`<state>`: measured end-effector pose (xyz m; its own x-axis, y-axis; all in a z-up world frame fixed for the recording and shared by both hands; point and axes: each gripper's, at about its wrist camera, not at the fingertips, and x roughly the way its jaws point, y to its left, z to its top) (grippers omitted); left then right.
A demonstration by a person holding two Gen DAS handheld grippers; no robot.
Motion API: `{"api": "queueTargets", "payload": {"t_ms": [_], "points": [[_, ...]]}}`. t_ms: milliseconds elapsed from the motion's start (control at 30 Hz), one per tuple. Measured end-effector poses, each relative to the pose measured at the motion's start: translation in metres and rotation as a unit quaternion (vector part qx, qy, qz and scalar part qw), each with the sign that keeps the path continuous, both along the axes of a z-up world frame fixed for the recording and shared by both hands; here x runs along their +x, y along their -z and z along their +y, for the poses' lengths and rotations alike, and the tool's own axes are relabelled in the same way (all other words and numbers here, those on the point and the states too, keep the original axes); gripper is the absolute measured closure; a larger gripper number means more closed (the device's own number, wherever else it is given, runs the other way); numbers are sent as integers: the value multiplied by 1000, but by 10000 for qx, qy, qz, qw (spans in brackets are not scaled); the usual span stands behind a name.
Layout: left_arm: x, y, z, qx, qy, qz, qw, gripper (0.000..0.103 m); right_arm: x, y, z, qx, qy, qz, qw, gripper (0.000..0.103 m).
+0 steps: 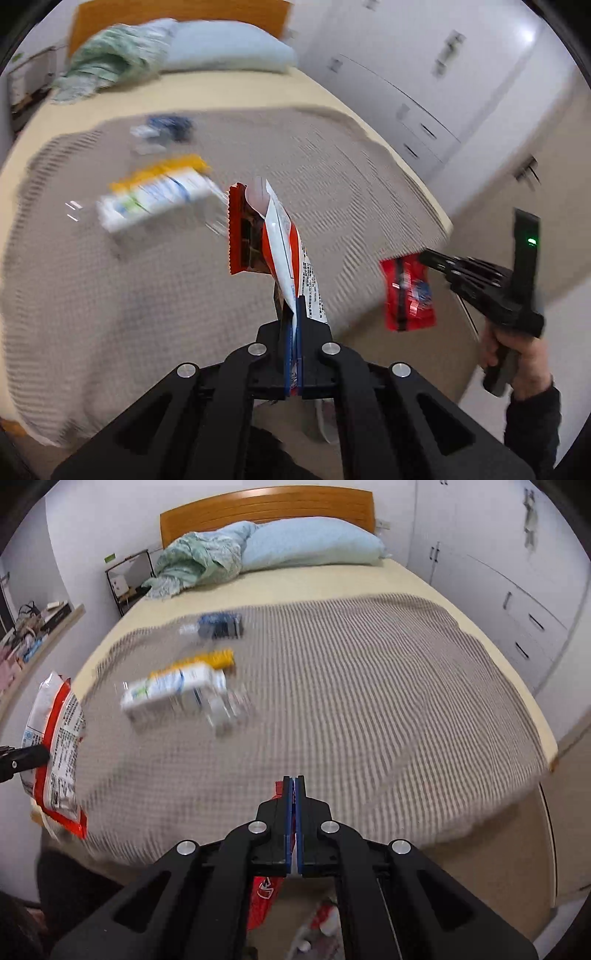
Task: Collect trash
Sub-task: 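Carry both wrappers from the bed to the wastebasket, then open both tools over the wastebasket to drop the wrappers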
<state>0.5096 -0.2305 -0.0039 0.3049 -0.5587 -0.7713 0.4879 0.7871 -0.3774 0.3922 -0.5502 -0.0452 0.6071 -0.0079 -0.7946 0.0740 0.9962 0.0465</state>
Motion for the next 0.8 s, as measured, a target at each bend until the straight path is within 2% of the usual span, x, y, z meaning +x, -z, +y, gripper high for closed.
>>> {"api": "queueTargets", "payload": {"t_ms": [133,233,333,400,467,567,667,800], "points": [[-70,52,-52,13,523,281,9982,103,-70,63,-33,182,262,100,9994,102],[-103,91,-92,143,917,615,9938,103,-115,112,-56,325,502,251,9979,102],[-127,144,-137,496,1416,974,9839,103,-151,171,-70,324,699,502,9958,102],[-135,170,-157,696,1647,1081,9779,103,-165,204,-74,376,800,679,9938,102],[-141,204,-177,871,1844,1318,9701,103,-177,248,-74,460,882,981,9902,102],[-138,250,-194,1153,1817,1642,9627,103,-183,305,-66,385,879,1363,9860,102],[-133,291,-208,1328,1737,2009,9549,103,-184,359,-55,548,778,1707,9807,102],[-133,332,-217,1510,1576,2320,9479,103,-179,419,-41,750,821,1849,9764,101]]}}
